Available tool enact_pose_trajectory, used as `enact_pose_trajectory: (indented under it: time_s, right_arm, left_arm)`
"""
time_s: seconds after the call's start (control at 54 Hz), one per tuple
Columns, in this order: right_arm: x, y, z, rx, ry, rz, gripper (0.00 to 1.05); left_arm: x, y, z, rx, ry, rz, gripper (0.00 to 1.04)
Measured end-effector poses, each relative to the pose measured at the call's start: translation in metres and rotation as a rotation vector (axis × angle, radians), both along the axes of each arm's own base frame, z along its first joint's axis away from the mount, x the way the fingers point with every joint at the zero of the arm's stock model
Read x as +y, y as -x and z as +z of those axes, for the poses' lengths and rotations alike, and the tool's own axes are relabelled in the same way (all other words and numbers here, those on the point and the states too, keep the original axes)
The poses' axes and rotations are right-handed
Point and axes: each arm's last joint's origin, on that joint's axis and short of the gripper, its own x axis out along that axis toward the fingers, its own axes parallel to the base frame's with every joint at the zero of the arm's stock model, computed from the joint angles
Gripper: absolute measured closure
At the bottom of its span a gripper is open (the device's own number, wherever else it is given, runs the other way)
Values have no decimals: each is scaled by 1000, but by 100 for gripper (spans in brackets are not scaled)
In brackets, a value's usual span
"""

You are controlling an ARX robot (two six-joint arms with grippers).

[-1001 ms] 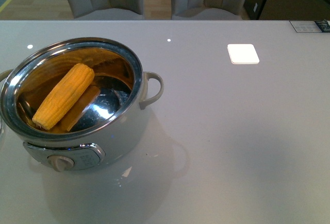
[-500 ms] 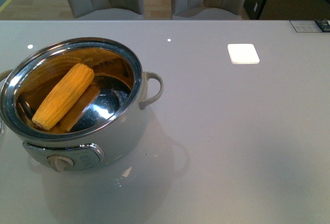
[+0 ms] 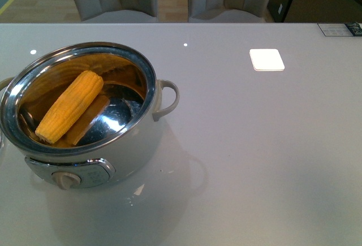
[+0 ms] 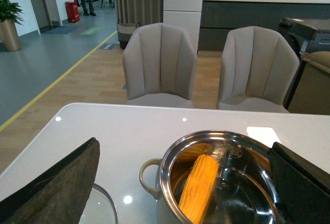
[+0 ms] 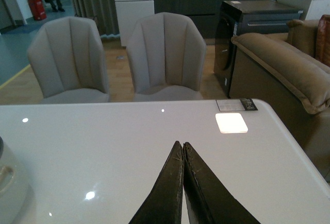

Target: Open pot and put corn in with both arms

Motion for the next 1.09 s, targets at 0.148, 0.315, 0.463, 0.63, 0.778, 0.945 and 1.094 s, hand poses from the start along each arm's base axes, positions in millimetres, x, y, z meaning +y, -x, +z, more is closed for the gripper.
enact_pose_trajectory:
  time_s: [0.148, 0.315, 0.463, 0.63, 0.778, 0.945, 1.094]
  right_arm:
    - [0, 3, 0, 0, 0, 0, 103]
    - [0, 6, 0, 0, 0, 0, 103]
    - [0, 8, -1, 0, 0, 0, 103]
    - [0, 18, -3, 8, 0, 1, 103]
    - [0, 19, -3, 6, 0, 0, 103]
    - [0, 19, -3, 6, 0, 0, 103]
    - [0, 19, -3, 6, 0, 0, 103]
  left_arm:
    - [0, 0, 0, 0, 0, 0, 7]
    - [0, 0, 0, 0, 0, 0, 7]
    - [0, 0, 0, 0, 0, 0, 7]
    - [0, 0, 0, 0, 0, 0, 7]
    - [0, 0, 0, 0, 0, 0, 7]
    - [0, 0, 0, 0, 0, 0, 7]
    - [0, 0, 0, 0, 0, 0, 7]
